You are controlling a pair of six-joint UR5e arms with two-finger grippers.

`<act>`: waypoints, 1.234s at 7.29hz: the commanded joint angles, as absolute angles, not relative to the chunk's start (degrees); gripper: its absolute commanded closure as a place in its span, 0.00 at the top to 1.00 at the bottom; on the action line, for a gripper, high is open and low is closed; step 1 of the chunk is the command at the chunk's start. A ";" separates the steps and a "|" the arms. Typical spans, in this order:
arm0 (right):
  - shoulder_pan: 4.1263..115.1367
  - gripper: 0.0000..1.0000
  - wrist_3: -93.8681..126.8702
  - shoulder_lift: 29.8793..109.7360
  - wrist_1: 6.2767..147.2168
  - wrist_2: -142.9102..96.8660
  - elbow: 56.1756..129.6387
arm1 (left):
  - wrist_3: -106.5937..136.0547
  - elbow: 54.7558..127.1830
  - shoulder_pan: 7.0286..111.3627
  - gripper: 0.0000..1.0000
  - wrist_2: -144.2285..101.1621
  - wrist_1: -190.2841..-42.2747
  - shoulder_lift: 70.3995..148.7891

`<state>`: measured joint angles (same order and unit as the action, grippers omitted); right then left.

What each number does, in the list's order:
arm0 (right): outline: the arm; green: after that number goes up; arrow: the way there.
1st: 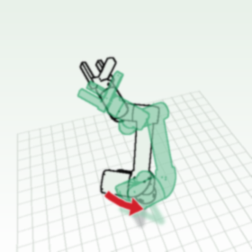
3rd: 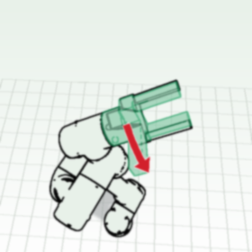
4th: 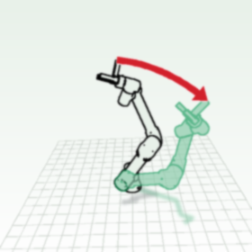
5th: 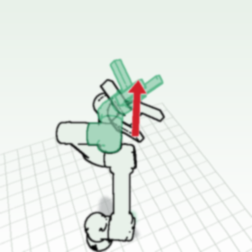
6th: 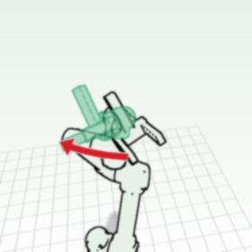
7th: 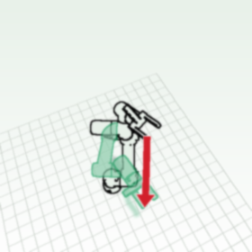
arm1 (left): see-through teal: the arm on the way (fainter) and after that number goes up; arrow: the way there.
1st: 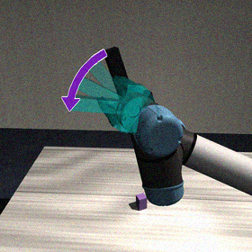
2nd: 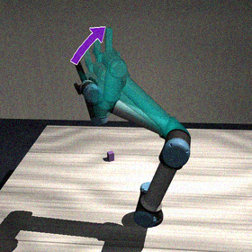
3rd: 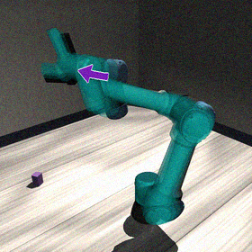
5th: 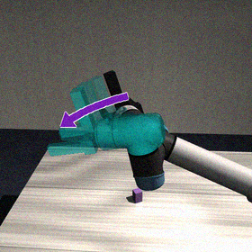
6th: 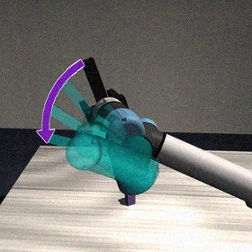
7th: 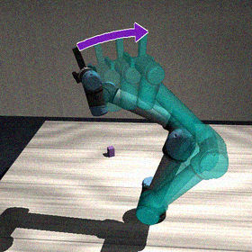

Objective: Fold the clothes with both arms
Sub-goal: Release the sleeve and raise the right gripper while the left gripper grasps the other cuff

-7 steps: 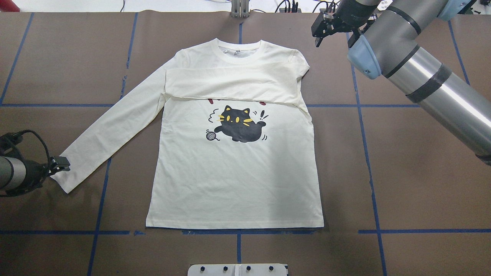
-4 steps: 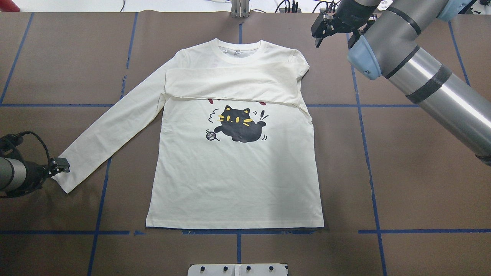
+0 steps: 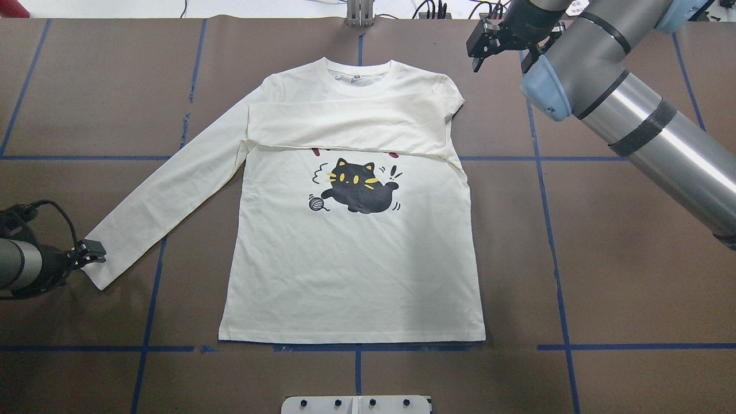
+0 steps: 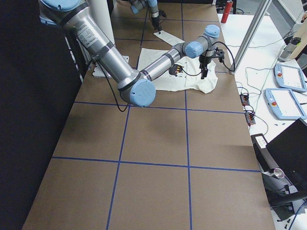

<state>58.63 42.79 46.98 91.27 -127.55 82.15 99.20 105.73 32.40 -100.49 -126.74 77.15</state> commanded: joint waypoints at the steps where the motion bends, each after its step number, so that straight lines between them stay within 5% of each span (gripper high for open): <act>1: 58.71 1.00 42.71 47.02 91.23 -127.62 82.26 | 102.02 105.64 31.99 0.41 -100.46 -126.74 77.52; 2: 58.71 1.00 42.71 46.93 91.23 -127.79 82.27 | 102.13 105.64 31.73 0.22 -100.46 -126.74 77.52; 4: 58.80 1.00 42.71 46.93 91.23 -127.97 82.27 | 101.95 106.17 31.73 0.00 -100.46 -126.74 77.61; 9: 58.89 1.00 42.28 47.46 91.14 -128.06 82.09 | 101.78 108.01 31.73 0.00 -100.72 -126.21 77.69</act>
<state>58.88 42.42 47.38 91.18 -128.05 82.17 101.79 107.47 31.71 -100.64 -126.50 77.63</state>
